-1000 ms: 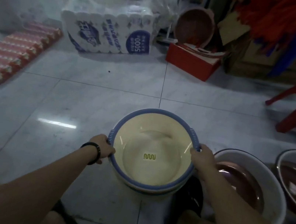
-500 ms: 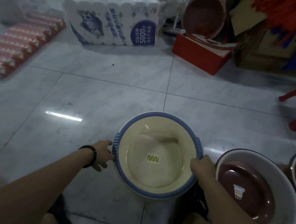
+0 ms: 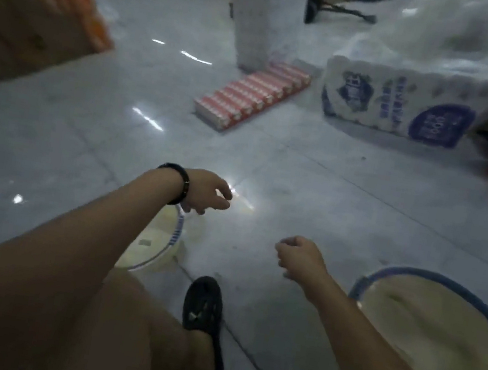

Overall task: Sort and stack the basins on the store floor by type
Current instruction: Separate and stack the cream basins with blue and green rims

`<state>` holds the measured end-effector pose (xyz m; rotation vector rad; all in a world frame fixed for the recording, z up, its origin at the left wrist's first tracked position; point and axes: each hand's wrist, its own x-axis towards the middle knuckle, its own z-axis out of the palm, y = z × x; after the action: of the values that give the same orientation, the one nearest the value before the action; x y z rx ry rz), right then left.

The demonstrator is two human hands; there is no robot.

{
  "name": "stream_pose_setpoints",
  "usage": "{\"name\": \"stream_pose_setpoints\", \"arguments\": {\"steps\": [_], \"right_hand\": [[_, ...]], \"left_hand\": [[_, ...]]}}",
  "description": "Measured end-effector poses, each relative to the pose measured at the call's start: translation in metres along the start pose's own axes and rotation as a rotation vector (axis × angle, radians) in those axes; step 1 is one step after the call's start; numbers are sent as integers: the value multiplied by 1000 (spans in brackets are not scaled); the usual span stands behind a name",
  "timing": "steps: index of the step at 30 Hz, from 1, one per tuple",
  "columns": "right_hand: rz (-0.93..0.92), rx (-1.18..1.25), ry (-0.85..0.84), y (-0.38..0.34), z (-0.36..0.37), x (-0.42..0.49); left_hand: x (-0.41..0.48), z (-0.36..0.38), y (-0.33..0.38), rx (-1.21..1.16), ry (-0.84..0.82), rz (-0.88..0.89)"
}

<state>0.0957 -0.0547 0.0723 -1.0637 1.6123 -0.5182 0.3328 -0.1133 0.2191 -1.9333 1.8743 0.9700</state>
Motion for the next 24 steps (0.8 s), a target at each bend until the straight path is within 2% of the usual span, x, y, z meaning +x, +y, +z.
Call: {"name": "stream_pose_setpoints", "arguments": {"steps": [3,6,10,14,17,22,24], "right_hand": [[-10,-12,-260,-39,81,3],[1,-102,-373,-65,153,23],[75,-113,-377,-82,240,77],[211,-17,-269,-77,304,133],[304,25,-206,-69,340,168],[447,112,-273,-63,376,192],[463,162,-268,-63,385,194]], "left_hand": [[-12,-15,-92,-9,92,-215],[0,1,-162,70,203,-320],[23,10,-222,-131,182,-333],[27,-6,-245,-362,172,-301],[31,-11,-262,-324,125,-284],[36,-15,-289,-279,220,-363],[40,-9,-293,-305,183,-381]]}}
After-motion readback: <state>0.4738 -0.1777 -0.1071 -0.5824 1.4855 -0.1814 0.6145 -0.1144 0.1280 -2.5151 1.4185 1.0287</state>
